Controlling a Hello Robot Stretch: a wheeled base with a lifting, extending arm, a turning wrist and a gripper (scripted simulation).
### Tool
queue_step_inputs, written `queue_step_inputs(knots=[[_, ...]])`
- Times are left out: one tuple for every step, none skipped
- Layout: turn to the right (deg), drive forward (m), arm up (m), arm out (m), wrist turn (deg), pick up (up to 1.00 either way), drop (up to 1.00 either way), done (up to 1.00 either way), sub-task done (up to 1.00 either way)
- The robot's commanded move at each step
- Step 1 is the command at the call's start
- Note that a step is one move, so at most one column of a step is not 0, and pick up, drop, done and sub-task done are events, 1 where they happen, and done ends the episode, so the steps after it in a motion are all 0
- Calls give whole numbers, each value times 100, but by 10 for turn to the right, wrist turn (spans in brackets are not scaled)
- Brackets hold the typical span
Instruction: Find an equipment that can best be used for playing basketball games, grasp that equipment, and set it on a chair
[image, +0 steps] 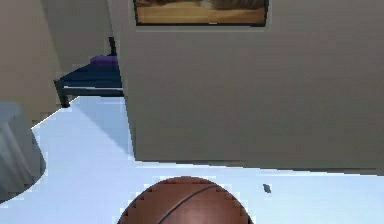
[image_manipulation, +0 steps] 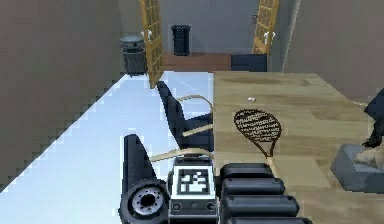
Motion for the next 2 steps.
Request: queue_step_inputs(knots=[[90, 0, 0, 0, 0, 0, 0, 0, 0], [0, 0, 0, 38, 0, 0, 0, 0, 0]])
